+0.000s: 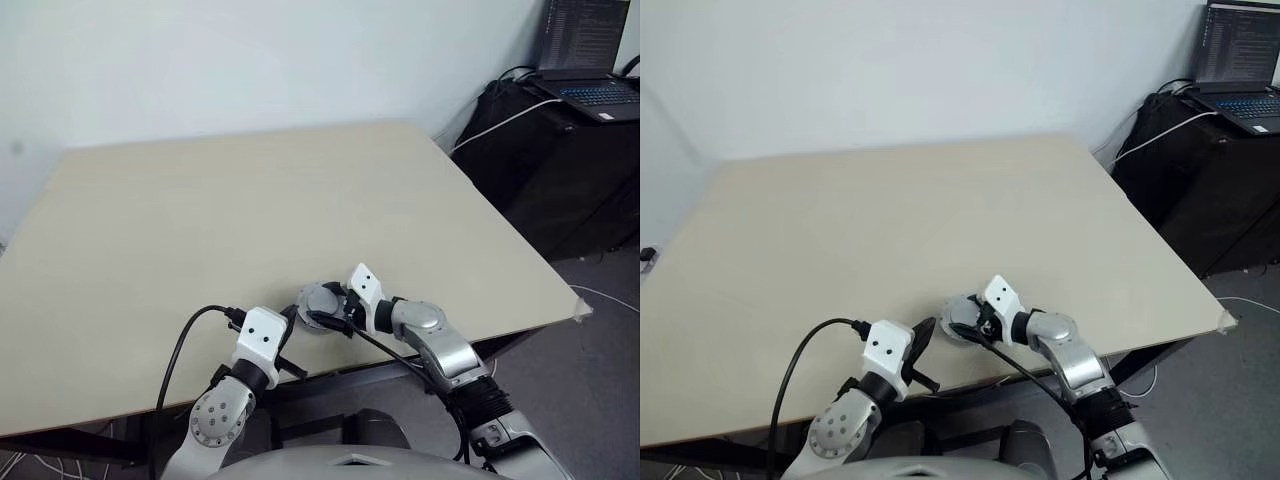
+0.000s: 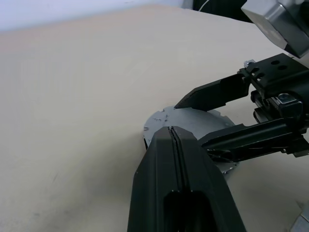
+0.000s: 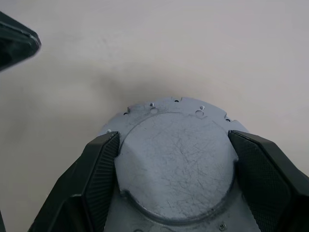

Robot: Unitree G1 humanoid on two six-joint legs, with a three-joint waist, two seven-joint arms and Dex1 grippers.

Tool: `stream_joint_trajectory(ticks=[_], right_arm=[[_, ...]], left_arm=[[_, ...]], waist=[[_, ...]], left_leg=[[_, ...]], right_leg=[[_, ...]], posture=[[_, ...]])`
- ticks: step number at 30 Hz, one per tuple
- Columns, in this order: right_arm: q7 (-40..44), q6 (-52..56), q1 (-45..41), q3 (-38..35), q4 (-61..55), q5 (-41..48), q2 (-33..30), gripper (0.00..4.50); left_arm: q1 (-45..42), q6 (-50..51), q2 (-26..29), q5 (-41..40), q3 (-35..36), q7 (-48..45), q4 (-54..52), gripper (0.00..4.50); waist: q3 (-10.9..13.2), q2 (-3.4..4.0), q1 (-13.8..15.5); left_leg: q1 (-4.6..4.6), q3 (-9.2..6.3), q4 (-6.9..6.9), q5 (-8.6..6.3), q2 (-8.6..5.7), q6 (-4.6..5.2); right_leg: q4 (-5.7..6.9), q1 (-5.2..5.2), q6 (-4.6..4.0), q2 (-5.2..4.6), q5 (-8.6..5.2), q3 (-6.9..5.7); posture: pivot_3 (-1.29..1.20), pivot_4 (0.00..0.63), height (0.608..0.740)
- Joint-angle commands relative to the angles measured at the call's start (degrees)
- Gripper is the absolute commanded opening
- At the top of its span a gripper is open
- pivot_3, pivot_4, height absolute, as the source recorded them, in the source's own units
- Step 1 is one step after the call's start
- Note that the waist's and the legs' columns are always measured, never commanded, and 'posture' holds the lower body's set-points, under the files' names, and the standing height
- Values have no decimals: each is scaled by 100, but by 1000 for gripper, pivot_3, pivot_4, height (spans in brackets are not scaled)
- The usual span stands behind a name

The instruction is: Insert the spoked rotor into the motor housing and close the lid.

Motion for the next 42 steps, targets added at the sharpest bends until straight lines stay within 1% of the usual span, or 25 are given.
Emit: stream_joint_trajectory(ticks=[1, 5, 7, 13, 18, 21, 25, 34, 42], right_arm=[[-141, -67, -117, -80, -227, -20, 66, 3298], [-258, -72, -177, -60, -154, -83, 143, 3298], [-299, -71, -197, -43, -131, -116, 183, 3298], [-353, -51, -232, -10, -112, -175, 241, 3298], [-342, -30, -225, -6, -119, -176, 257, 3298], [-340, -15, -218, -2, -128, -171, 259, 3298], [-308, -12, -230, 4, -128, -194, 212, 3298], [-56, 161, -345, 152, -82, -303, -56, 3298], [-144, 126, -380, 155, 2, -379, -60, 3298]], left_arm=[[-53, -35, 42, 138, -66, 37, -317, 0], [-35, 18, -6, 173, -69, 113, -333, 0], [-54, -62, -29, 50, 115, 120, -180, 0], [-35, -1292, 103, -612, 970, -175, 949, 0], [26, -1966, 134, -913, 1276, -466, 1526, 0], [48, -2224, 104, -1034, 1364, -606, 1854, 0], [-15, -2839, 75, -1117, 1385, -814, 2289, 0], [-198, -3429, 47, -1320, 1341, -1259, 2944, 0], [-308, -3850, 32, -1438, 1410, -1531, 3508, 0]], waist=[[0, 0, 0], [0, 0, 0], [0, 0, -1], [-2, 3, -4], [-2, 1, -1], [-2, 1, -2], [-3, 2, -3], [-5, 3, -1], [-11, 2, 0]], left_leg=[[0, 0, 0, 0, 0, 0], [0, 1, 0, 0, 0, 0], [0, 0, 0, 0, 0, 0], [1, -1, -1, 0, 3, 0], [0, 3, 1, 0, 0, 0], [1, 4, 1, 0, 1, 0], [2, 3, 1, 0, 4, 0], [2, 4, 2, 0, 3, 0], [2, 5, 6, 0, 2, 0]], right_leg=[[0, 0, 0, 0, 0, 0], [0, 0, 0, 0, 0, 0], [0, 0, 0, 0, 0, 0], [1, 0, -1, 4, 0, 0], [0, 0, -1, 0, 1, 2], [1, 1, 0, 0, 1, 2], [2, 0, -1, 3, 1, 1], [2, 1, -1, 2, 1, 1], [2, 2, 0, 2, 2, 1]], posture=[[0, 0, 740], [0, 0, 740], [0, 0, 740], [0, 0, 740], [0, 0, 740], [0, 0, 740], [0, 0, 740], [0, 0, 740], [0, 0, 740]])
